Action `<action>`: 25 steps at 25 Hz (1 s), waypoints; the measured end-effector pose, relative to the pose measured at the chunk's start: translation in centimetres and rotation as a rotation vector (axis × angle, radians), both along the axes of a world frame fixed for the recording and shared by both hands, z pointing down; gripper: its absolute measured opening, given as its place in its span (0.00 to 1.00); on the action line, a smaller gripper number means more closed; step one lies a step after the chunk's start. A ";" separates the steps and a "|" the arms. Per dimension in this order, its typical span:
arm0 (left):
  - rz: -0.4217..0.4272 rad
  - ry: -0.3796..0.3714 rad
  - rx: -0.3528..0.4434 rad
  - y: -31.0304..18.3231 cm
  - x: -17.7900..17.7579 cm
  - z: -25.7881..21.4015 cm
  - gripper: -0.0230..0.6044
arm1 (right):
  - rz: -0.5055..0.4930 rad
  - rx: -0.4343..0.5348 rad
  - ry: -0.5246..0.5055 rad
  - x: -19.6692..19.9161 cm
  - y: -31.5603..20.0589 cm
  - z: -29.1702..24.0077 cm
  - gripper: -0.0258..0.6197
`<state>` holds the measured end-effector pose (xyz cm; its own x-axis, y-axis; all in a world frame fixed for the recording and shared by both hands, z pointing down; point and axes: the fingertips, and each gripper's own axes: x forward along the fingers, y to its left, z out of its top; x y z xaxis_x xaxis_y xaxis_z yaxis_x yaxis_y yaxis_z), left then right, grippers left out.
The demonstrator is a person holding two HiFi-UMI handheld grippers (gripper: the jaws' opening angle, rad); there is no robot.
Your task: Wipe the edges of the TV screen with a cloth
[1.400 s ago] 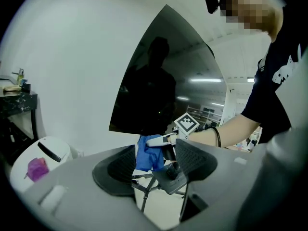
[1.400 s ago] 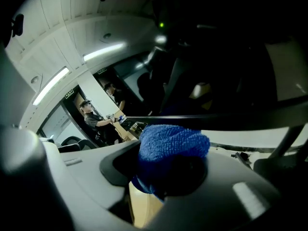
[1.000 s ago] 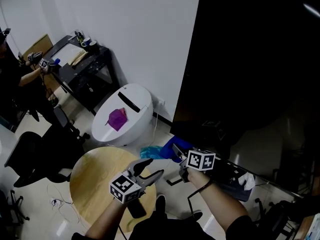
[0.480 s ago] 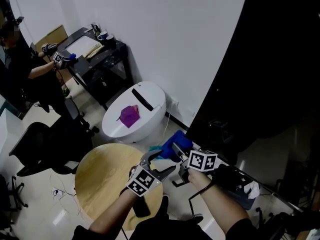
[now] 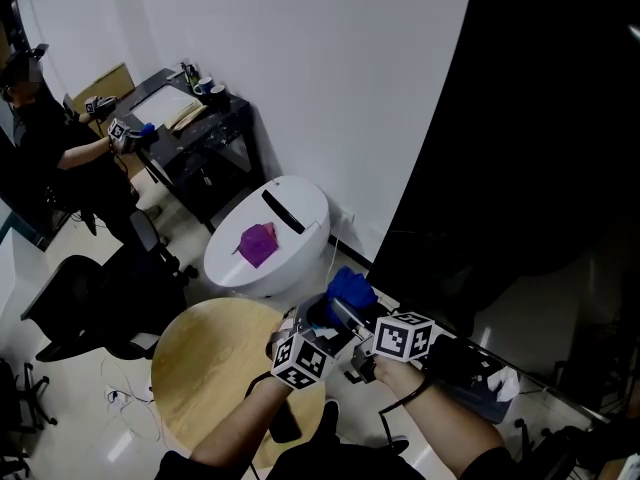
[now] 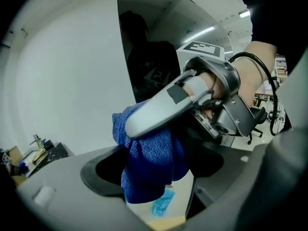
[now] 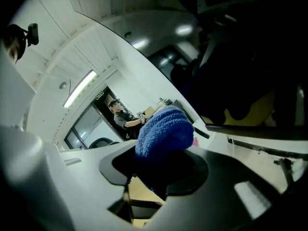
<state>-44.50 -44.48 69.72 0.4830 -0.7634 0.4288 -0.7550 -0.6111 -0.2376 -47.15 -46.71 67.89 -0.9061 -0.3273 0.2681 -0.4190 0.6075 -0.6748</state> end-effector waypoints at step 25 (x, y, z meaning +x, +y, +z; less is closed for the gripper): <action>-0.051 0.332 -0.164 -1.8 -2.1 0.1 0.27 | -0.073 0.213 0.012 4.9 5.0 -5.8 0.39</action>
<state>-46.59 -46.33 69.81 0.5794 -0.7243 0.3736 -0.8049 -0.5804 0.1230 -42.27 -41.74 62.08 -0.9266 -0.3111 0.2112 -0.3761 0.7647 -0.5233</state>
